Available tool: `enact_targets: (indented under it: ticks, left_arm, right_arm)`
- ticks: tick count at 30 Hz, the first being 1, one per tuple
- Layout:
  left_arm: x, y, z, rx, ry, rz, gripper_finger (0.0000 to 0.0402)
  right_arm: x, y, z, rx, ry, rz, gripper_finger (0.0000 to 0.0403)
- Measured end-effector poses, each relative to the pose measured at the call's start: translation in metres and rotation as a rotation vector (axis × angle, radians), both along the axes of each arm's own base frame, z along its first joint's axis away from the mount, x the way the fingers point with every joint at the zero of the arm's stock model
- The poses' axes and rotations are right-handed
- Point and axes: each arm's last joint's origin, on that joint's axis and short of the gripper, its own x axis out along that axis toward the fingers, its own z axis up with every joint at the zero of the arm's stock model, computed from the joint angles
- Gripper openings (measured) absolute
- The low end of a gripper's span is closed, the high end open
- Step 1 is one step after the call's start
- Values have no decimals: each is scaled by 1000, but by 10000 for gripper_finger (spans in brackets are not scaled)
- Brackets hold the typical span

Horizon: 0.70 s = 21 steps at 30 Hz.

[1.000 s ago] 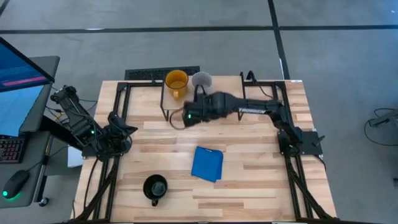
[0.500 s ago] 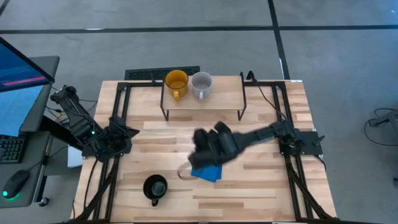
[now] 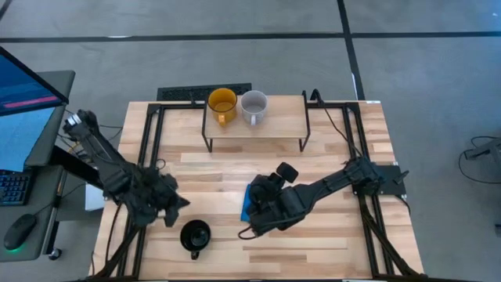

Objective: Stack small to large cups/mugs on shelf
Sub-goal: Put the black mug on the shelf

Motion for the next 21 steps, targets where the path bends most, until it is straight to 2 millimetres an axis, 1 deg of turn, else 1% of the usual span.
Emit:
enact_targets:
  ticks: [3, 5, 10, 14, 18, 21]
  left_arm:
    - [5, -21, 3, -54, 113, -19, 0]
    - [9, -34, 7, -79, 164, 5, 0]
    - [17, -61, 23, -162, 260, 182, 0]
    - [27, -82, 32, -186, 339, 297, 0]
    - [38, -100, 28, -185, 469, 393, 0]
    - [46, -113, 21, -175, 524, 411, 0]
  right_arm:
    - [-1, 1, -9, 11, 49, 7, 182]
    - [-2, 2, -15, 15, 78, 10, 182]
    - [-3, 2, -22, 49, 121, 11, 182]
    - [-3, 2, -25, 51, 136, 12, 182]
    - [-3, 3, -26, 71, 149, 14, 182]
    - [-4, 4, -27, 103, 197, 52, 182]
